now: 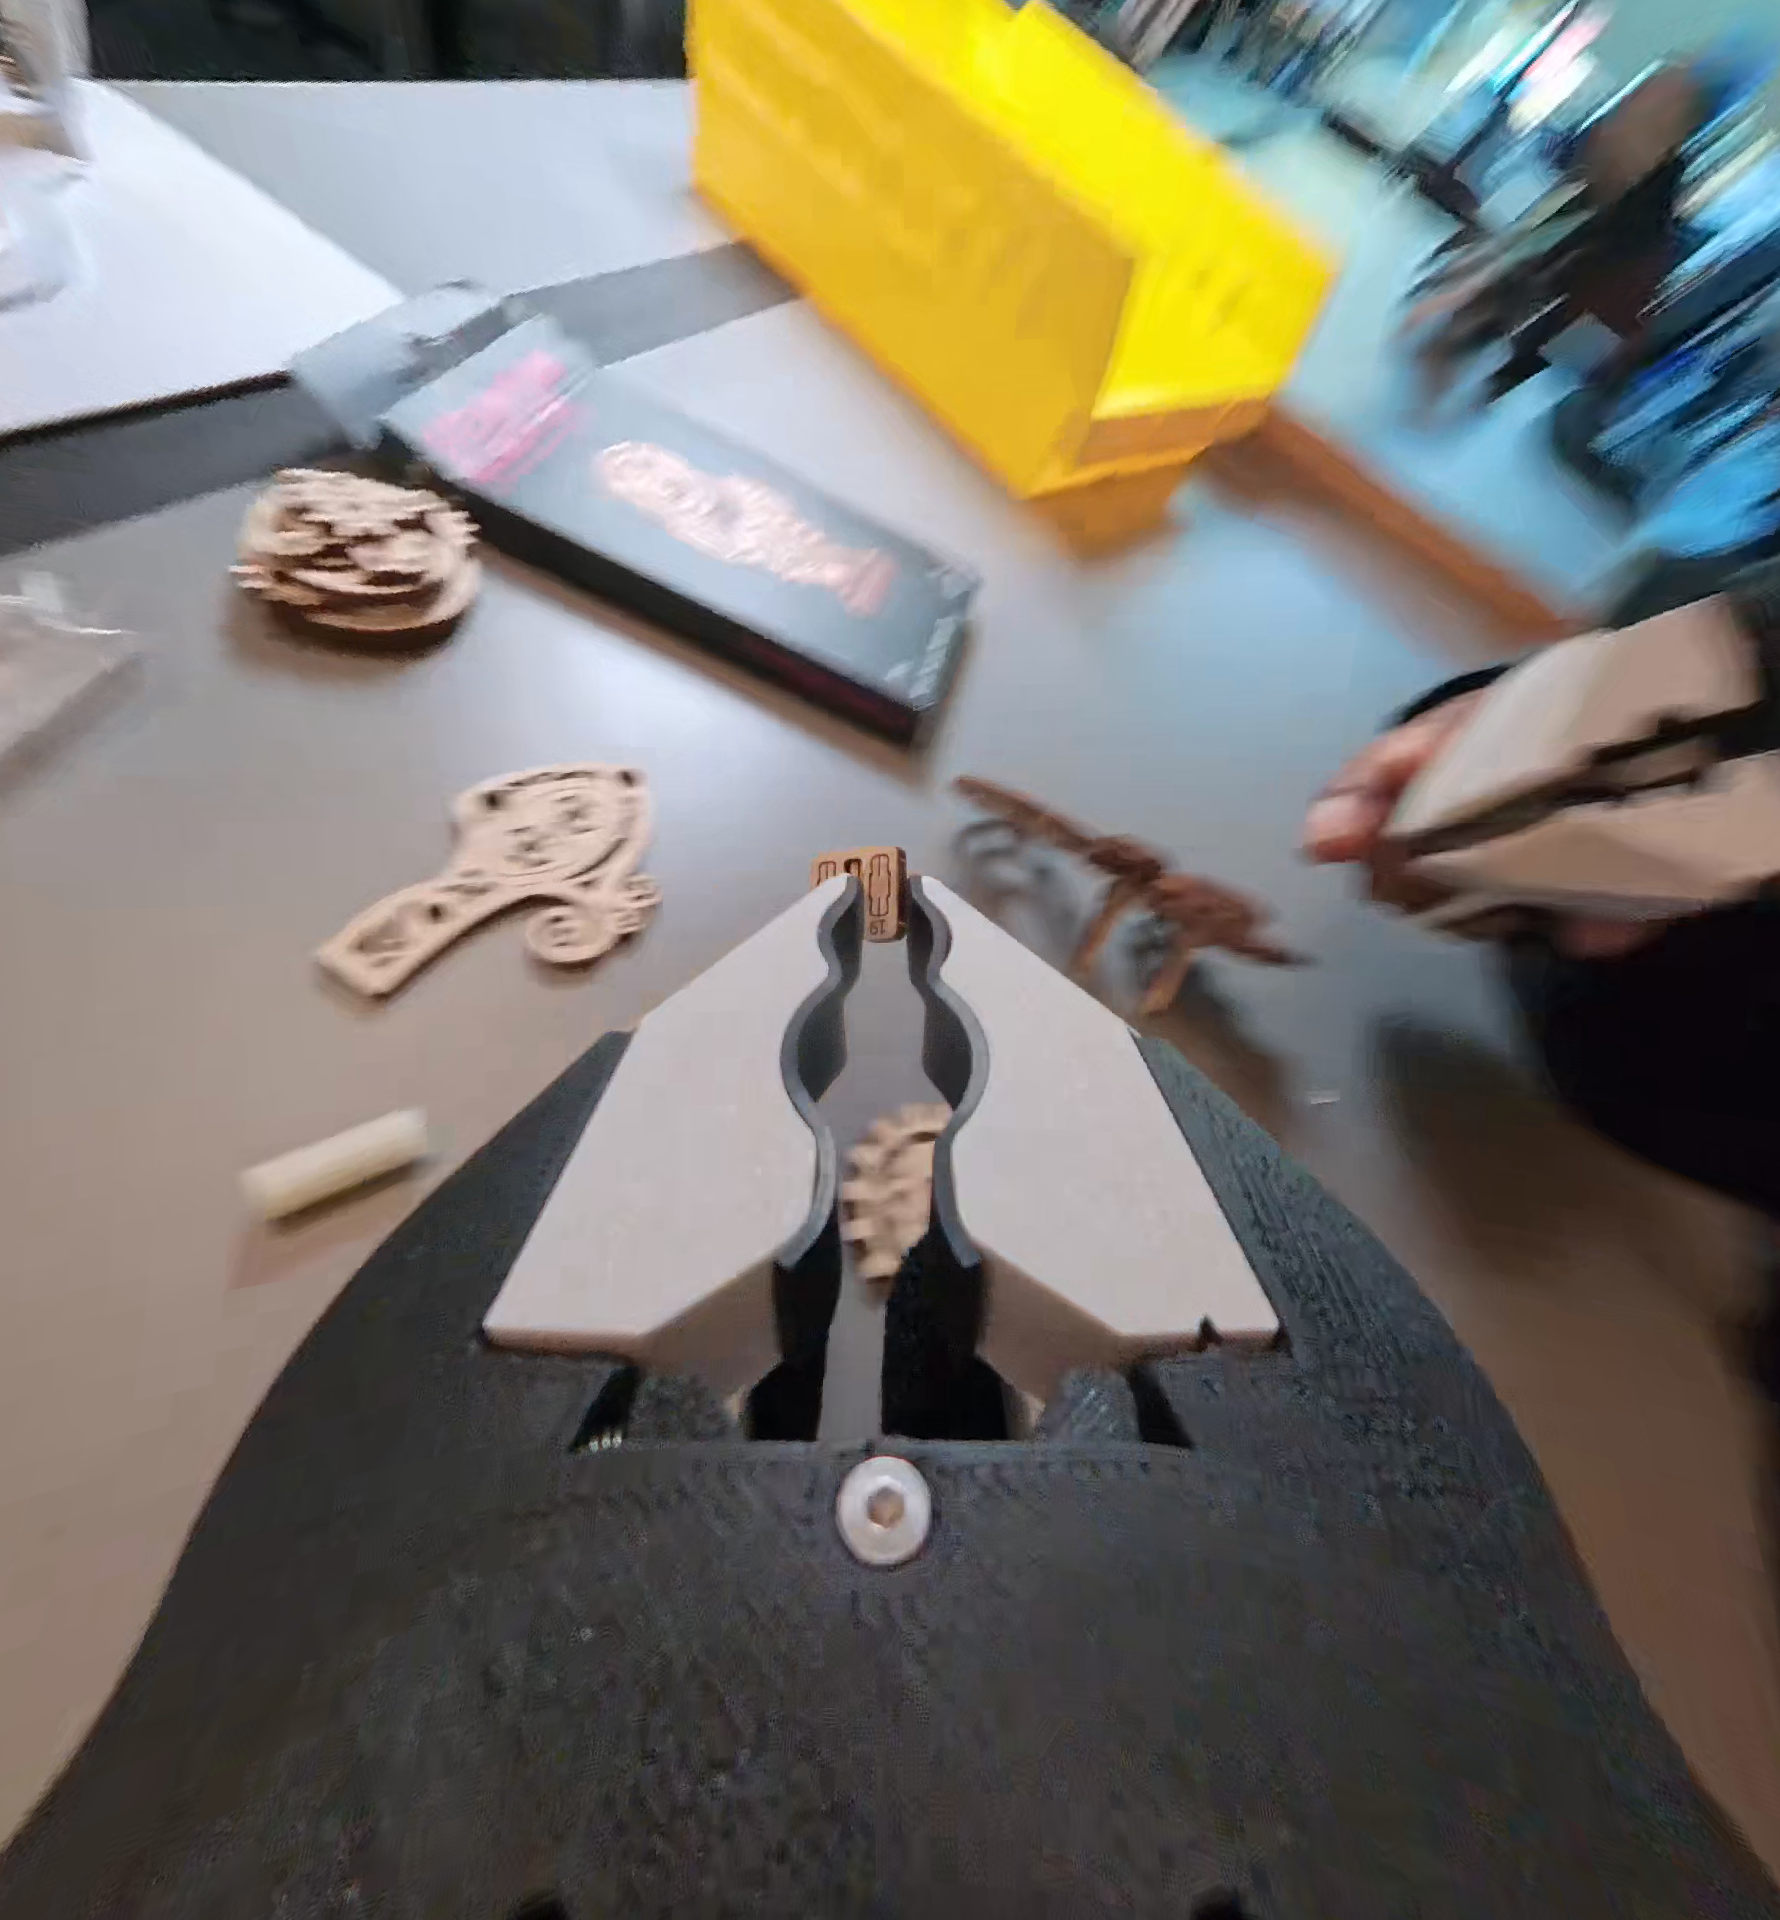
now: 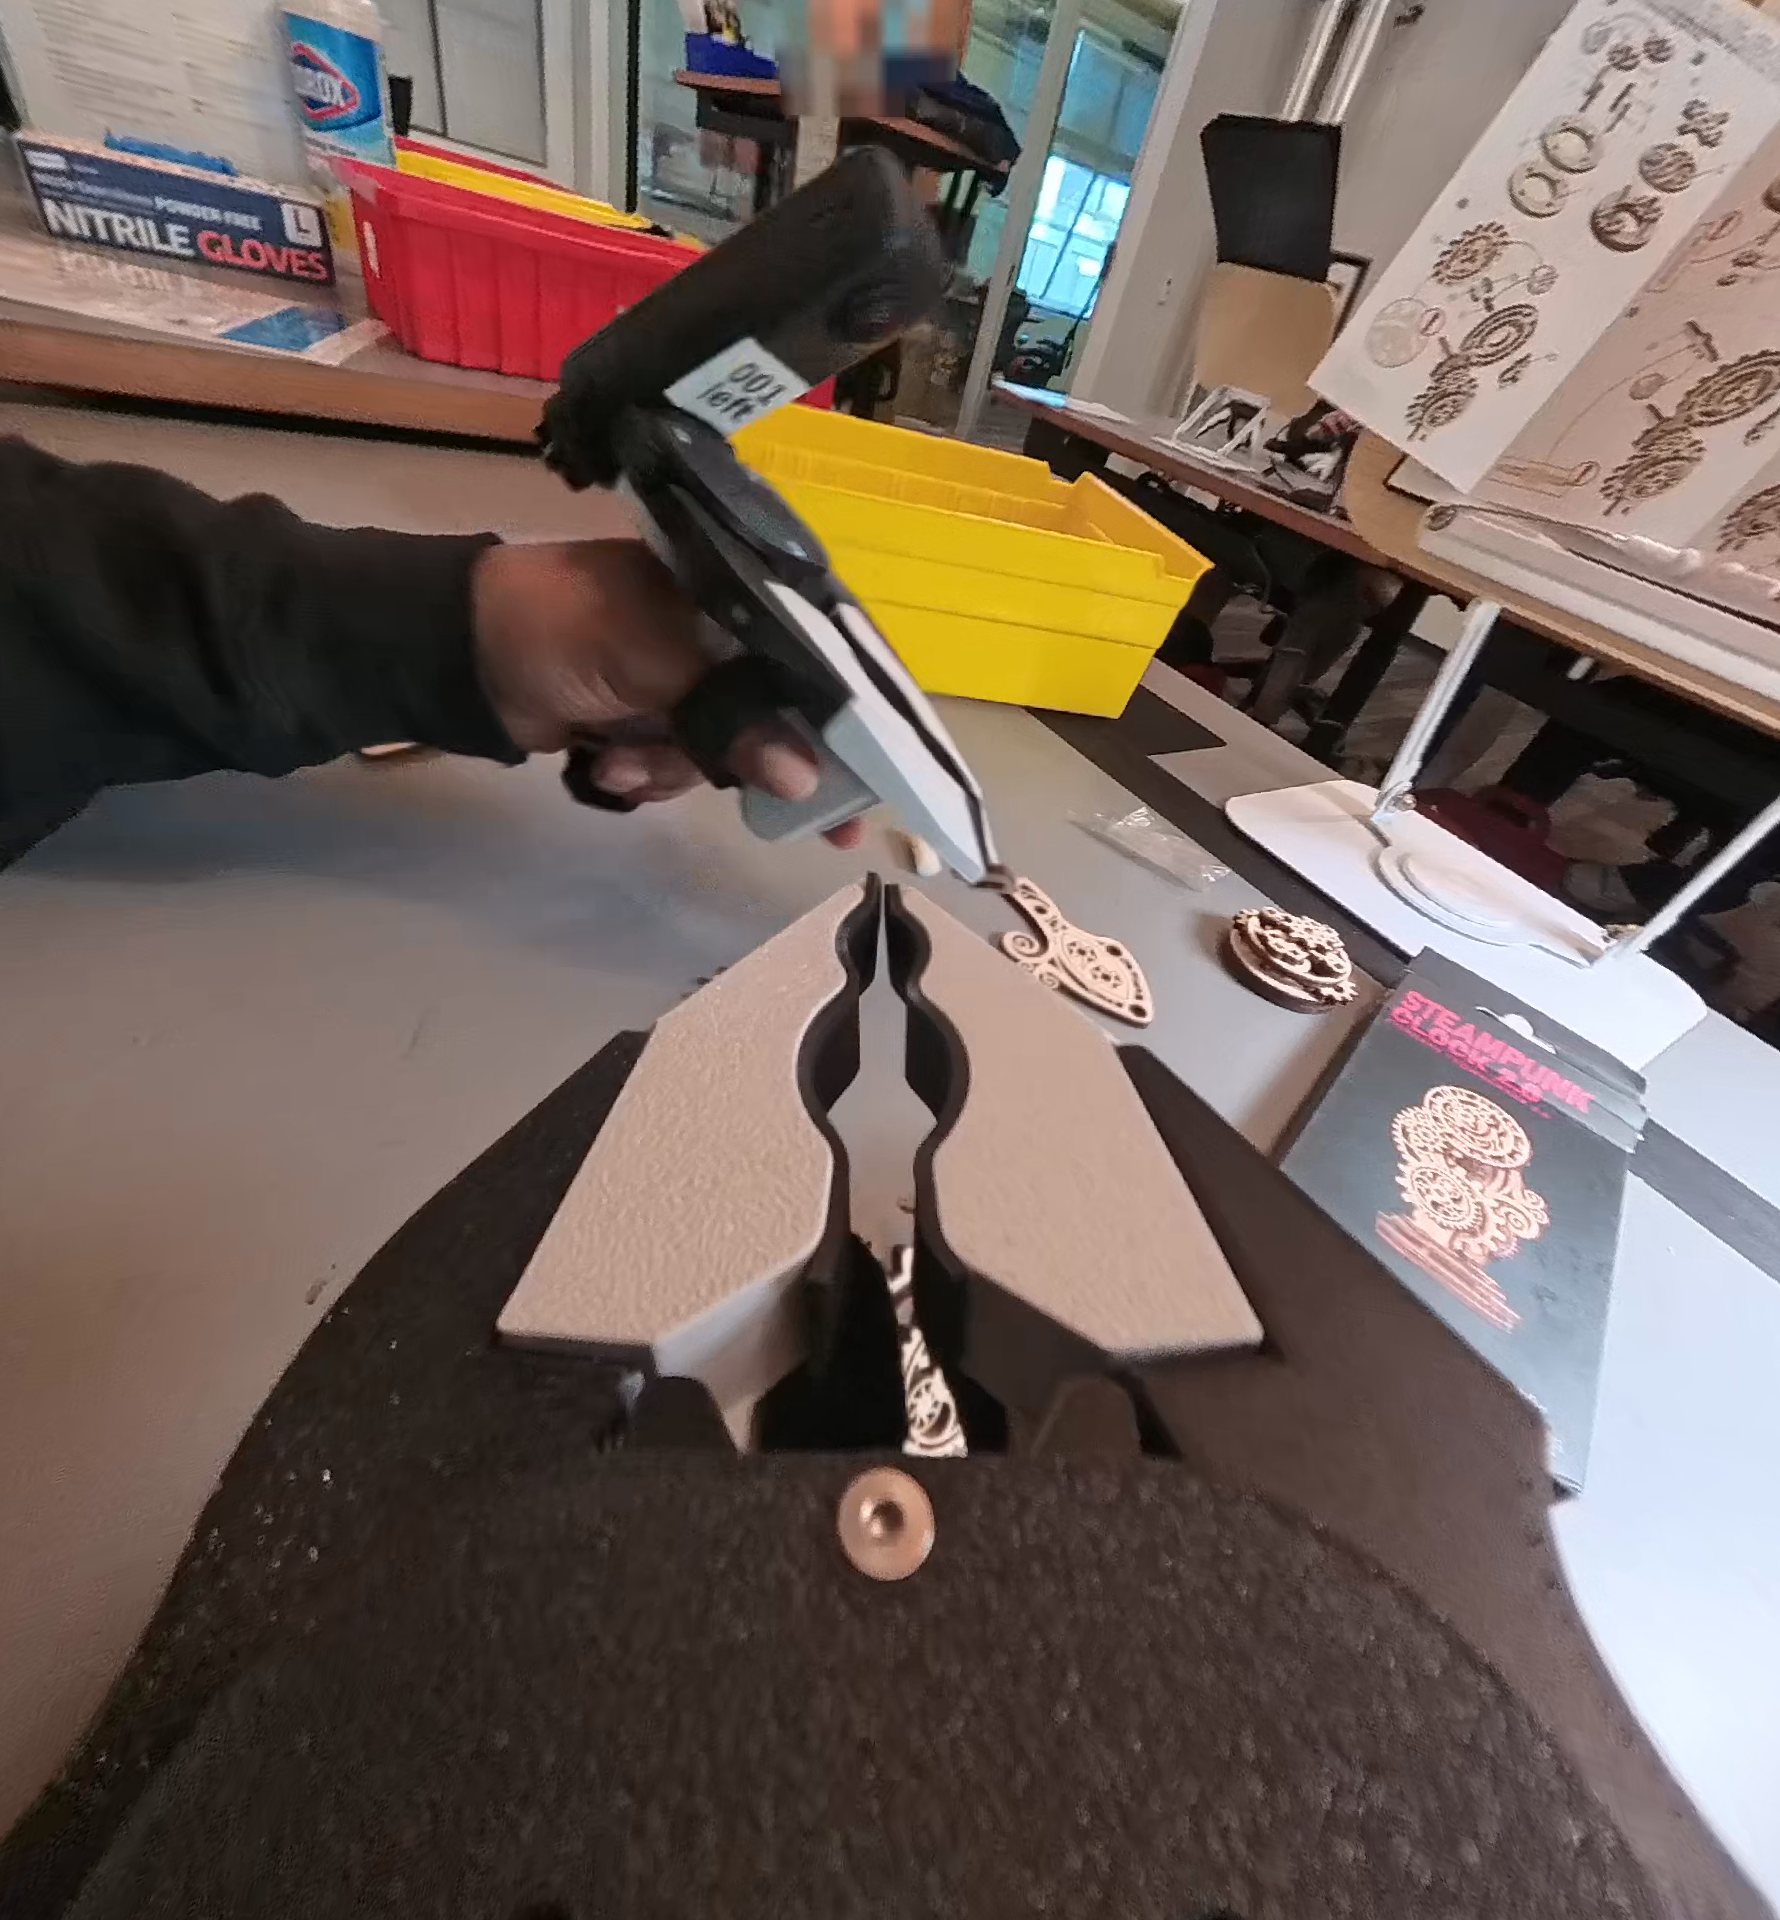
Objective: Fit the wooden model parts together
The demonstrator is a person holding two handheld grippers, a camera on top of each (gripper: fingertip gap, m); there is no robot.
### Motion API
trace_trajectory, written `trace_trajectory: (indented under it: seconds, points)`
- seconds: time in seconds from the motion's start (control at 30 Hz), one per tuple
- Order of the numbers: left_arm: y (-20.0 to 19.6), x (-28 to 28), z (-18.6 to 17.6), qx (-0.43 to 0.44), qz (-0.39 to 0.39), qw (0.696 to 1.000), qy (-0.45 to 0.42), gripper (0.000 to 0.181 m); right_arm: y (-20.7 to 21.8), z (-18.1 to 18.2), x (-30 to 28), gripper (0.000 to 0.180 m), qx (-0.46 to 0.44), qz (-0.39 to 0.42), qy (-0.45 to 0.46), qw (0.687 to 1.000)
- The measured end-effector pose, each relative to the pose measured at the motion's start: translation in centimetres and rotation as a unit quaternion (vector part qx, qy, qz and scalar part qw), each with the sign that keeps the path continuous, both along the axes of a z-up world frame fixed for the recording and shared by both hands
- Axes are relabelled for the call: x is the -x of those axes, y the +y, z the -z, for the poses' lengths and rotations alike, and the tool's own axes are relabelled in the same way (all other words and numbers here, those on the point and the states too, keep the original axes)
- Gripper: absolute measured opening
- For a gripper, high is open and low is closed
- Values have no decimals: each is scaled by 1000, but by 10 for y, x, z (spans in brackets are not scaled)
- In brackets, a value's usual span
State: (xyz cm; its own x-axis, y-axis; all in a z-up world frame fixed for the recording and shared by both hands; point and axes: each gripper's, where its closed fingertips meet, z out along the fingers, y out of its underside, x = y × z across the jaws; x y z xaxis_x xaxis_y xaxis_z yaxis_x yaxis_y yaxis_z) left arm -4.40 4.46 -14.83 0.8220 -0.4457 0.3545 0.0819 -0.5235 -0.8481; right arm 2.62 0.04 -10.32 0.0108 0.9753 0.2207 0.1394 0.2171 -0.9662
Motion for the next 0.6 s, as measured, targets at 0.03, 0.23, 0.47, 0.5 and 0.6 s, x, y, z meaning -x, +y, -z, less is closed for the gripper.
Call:
trace_trajectory:
  seconds: [0.03,0.23,0.47,0.5,0.6]
  points:
    - [-7,-10,-12,-3,18,998,-65,6,2,-2,0,0,0,4,8,1000]
    - [-50,-50,-67,10,94,924,-370,5,-10,-18,-3,12,-69,-12,52,996]
    - [-79,-63,-65,25,72,900,-428,5,-40,-20,2,14,-144,-32,55,988]
    - [-81,-64,-65,24,71,900,-430,5,-40,-19,3,15,-143,-29,53,988]
    - [-83,-65,-64,22,70,899,-431,5,-40,-14,6,15,-146,-24,41,988]
